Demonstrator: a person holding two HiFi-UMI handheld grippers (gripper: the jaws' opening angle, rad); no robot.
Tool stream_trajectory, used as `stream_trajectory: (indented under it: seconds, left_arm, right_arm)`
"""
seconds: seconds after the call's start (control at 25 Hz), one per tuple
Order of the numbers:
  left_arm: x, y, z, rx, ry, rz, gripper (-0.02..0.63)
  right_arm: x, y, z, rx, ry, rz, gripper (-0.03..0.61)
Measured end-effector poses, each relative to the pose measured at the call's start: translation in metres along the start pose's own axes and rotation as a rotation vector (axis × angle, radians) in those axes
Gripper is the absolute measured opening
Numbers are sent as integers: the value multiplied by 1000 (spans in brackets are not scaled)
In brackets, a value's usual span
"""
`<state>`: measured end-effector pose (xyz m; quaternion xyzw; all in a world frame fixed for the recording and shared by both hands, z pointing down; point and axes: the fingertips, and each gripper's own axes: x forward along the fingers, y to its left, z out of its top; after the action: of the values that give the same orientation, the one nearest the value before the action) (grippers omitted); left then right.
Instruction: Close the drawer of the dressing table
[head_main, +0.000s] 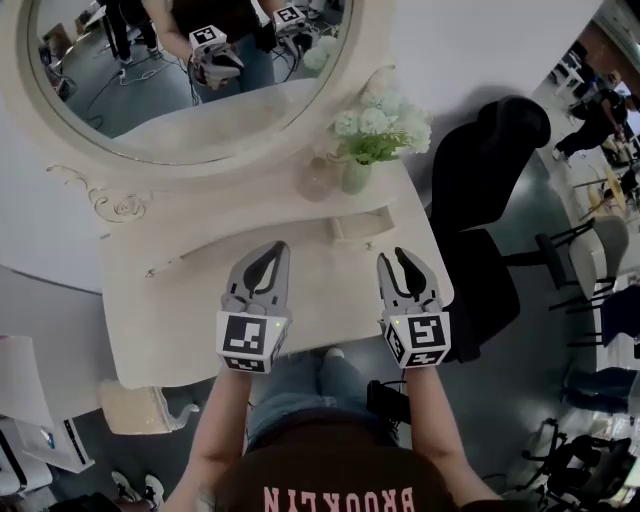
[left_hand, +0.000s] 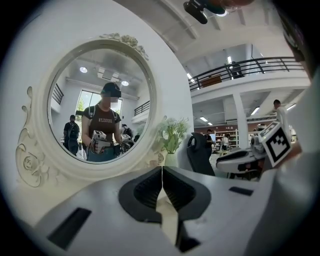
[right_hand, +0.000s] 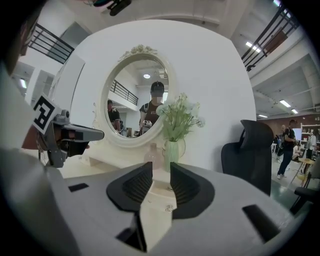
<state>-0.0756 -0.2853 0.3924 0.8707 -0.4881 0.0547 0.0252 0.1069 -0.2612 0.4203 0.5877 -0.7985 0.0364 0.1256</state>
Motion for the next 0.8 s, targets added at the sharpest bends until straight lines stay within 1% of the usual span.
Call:
stream_trajectory:
  seconds: [0.16, 0.44, 0.64, 0.8]
  left_arm:
    - [13, 2, -15, -12, 35, 14, 5]
    - [25, 0, -50, -66, 104, 30, 5]
    - [35, -4, -69, -91, 147, 43, 5]
    - [36, -7, -82, -96, 171, 45, 5]
  right_arm:
    - [18, -6, -25, 10, 60, 23, 94]
    - [44, -12, -84, 41, 189, 49, 94]
    - [57, -16, -118, 60, 253, 59, 95]
    - [64, -16, -142, 82, 296, 52, 95]
